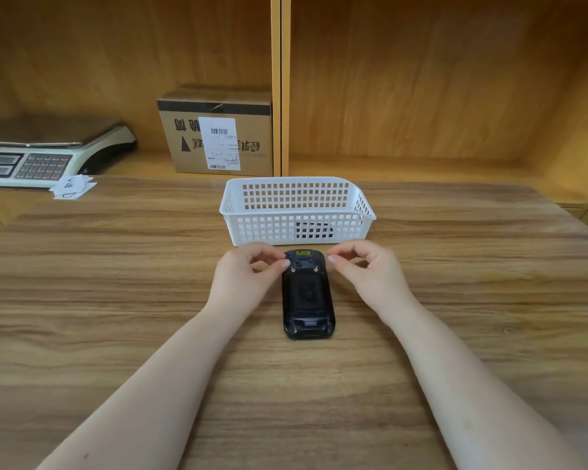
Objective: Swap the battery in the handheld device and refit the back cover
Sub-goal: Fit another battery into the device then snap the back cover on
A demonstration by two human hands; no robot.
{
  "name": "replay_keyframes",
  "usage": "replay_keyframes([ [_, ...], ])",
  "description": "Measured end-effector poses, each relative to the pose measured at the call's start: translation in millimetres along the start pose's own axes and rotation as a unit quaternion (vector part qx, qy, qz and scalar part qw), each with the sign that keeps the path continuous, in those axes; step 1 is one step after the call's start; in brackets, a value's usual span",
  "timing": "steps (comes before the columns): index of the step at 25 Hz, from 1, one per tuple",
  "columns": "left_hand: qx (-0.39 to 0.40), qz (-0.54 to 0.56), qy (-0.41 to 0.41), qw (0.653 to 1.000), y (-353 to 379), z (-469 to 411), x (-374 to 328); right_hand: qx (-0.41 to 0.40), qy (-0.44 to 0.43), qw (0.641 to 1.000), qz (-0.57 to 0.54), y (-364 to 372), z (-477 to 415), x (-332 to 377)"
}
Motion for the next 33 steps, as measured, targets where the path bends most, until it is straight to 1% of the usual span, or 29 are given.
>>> replay_keyframes([
  [1,-0.003,-0.009,-0.005,1.000,2,-3,2,-0.011,0.007,1.000,0.011,4,-3,-1],
  [2,-0.002,-0.015,-0.011,1.000,4,-5,4,-0.006,0.010,1.000,0.016,7,-4,-3],
  [5,0.007,-0.012,-0.030,0.999,7,-9,12,0.033,0.014,0.999,0.024,13,-5,-7],
  [8,0.022,-0.036,-0.014,0.999,8,-10,15,0.049,0.022,0.997,0.052,13,-7,-11],
  [13,0.041,-0.164,0.015,0.986,9,-10,12,0.085,0.031,0.991,0.099,10,-10,-13],
  [18,0.072,-0.232,0.023,0.970,9,-9,11,0.110,0.014,0.981,0.160,9,-12,-11],
  [26,0.092,-0.228,0.061,0.967,9,-11,15,0.142,0.018,0.969,0.201,8,-16,-13],
  [33,0.106,-0.212,0.057,0.970,11,-12,17,0.146,0.022,0.969,0.197,7,-15,-11],
])
Point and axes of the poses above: each hand's wrist, its own z-axis away from the middle knuckle, its own y-axis out of the palm, x = y × z, the point moved 1 cm from there along -z, towards the middle knuckle, and after that the axes turned 12 degrees about x, right-handed, at the moved point
